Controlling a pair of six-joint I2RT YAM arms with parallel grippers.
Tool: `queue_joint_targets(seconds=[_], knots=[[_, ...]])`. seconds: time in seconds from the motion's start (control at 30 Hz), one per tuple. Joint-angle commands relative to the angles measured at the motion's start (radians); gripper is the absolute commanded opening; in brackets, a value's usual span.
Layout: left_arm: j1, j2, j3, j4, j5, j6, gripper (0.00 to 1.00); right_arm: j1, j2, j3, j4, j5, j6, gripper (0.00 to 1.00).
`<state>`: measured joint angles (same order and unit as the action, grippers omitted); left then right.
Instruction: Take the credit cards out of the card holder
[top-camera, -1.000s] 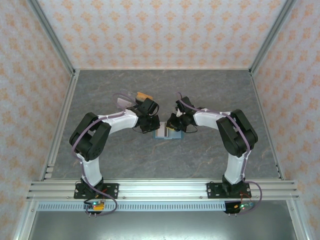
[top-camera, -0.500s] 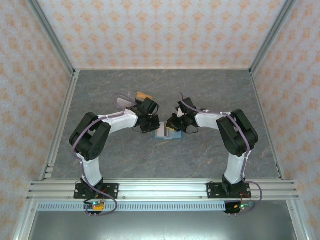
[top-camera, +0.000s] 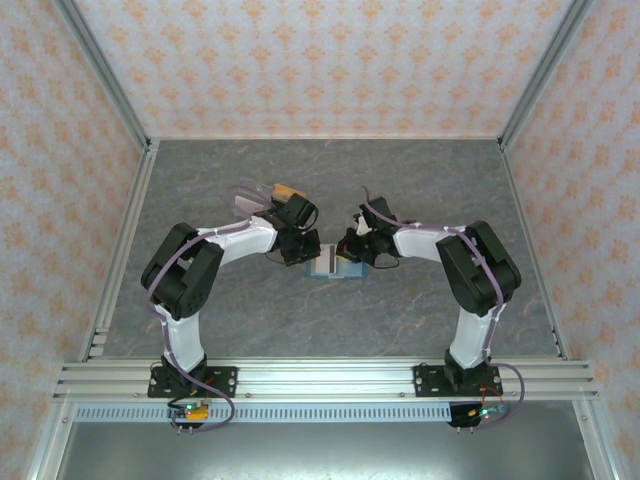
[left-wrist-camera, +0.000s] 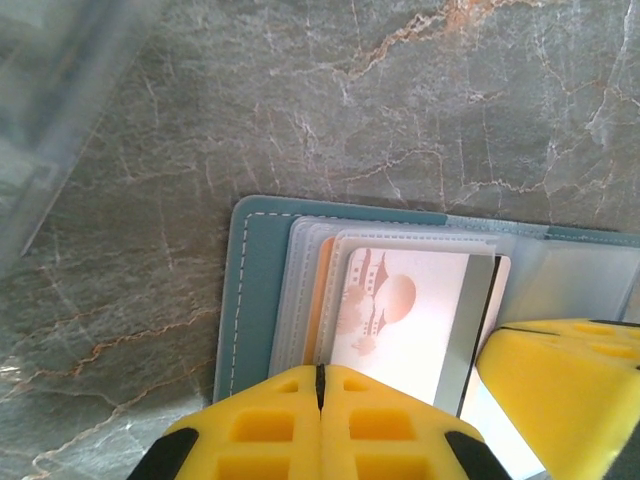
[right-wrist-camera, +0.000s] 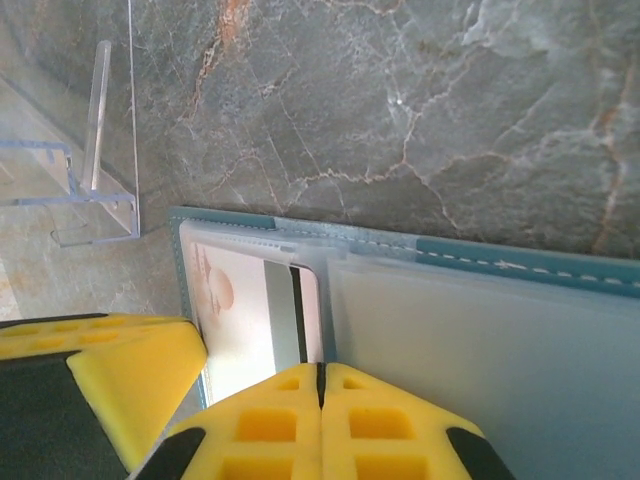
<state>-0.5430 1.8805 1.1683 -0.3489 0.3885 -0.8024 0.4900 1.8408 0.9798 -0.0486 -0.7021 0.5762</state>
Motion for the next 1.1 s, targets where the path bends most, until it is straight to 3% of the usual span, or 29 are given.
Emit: queue_joint_targets(seconds=[0.0,0.3,0.63,1.07], knots=[[-0.016,-0.005,0.012,-0.044,-0.009,0.027,0.0,0.015,-0.064,-0.022,0.001,0.029,-0.042,0.02],[-0.016,-0.055,0.005,-0.052,-0.019,0.035,0.1,0.006,-0.12,-0.051,-0.053,0.133,-0.08,0.01],[-0.017,-0.054,-0.011,-0.025,0.013,0.031,0.1,0.006,-0.059,-0.013,-0.08,-0.021,-0.061,0.19],[-0.031,-0.005,-0.011,-0.027,0.018,0.028,0.1,0.006,-0.005,0.012,-0.106,-0.036,-0.061,0.22]])
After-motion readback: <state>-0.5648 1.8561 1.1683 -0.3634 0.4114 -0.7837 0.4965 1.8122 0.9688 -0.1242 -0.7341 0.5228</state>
